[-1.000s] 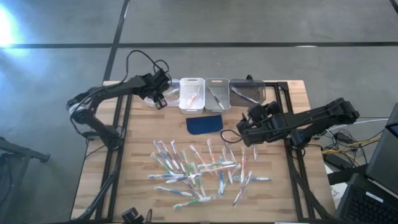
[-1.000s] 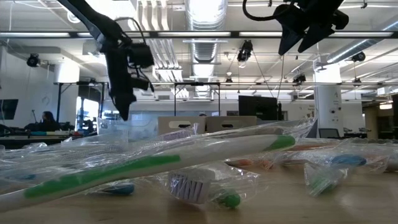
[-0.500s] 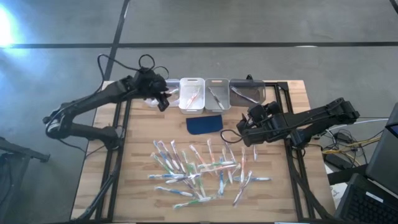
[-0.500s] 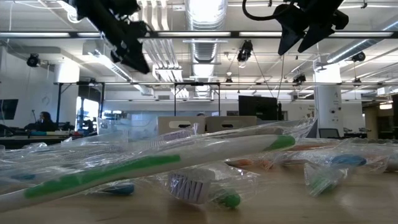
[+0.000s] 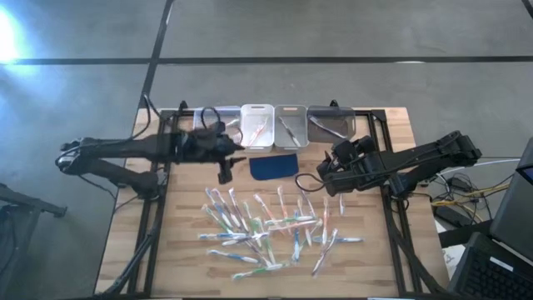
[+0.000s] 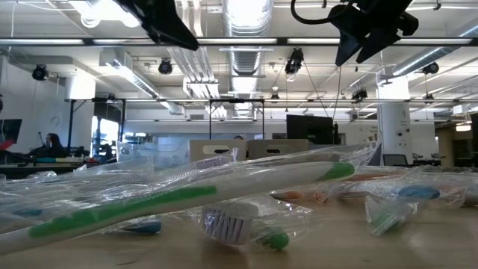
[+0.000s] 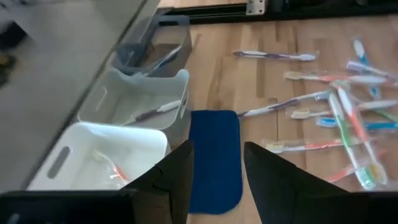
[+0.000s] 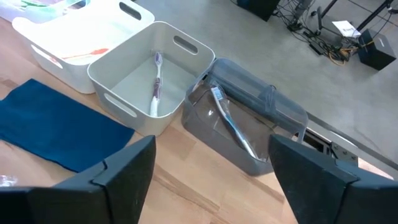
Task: Pick & Place Toothbrushes
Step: Put the blue toothbrush into the transparent black bin
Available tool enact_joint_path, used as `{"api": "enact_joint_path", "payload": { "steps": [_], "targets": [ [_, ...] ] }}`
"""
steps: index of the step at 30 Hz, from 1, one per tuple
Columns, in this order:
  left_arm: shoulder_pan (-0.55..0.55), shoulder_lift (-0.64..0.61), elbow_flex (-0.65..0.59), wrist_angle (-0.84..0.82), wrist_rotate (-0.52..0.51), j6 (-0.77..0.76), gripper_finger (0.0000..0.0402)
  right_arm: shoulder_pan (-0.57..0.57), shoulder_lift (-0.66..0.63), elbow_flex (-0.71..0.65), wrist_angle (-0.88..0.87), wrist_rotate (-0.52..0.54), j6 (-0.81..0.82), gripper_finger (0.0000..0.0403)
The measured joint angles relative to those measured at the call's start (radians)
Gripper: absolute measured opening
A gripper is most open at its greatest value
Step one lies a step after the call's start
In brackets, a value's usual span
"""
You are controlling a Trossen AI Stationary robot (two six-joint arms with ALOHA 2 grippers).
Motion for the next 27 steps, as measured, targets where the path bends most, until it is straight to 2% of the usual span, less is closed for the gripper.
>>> {"api": "enact_joint_path", "payload": {
  "steps": [4,9,18,27],
  "targets": [
    [-0.101,0.0,0.0,-0.001,-0.102,0.001,0.0147,0.0,0.0,0.0,0.0,0.0,0.0,0.0288],
    [-0.167,0.0,0.0,-0.02,-0.1,-0.012,0.0147,0.0,0.0,0.0,0.0,-0.001,0.0,0.0275],
    [-0.218,0.0,-0.004,-0.025,-0.099,-0.039,0.0147,0.0,0.0,0.0,0.001,-0.002,0.003,0.0251],
    [-0.252,-0.046,-0.164,0.161,-0.088,-0.019,0.0147,0.0,0.0,0.0,0.005,-0.002,0.004,0.0229]
  ]
}}
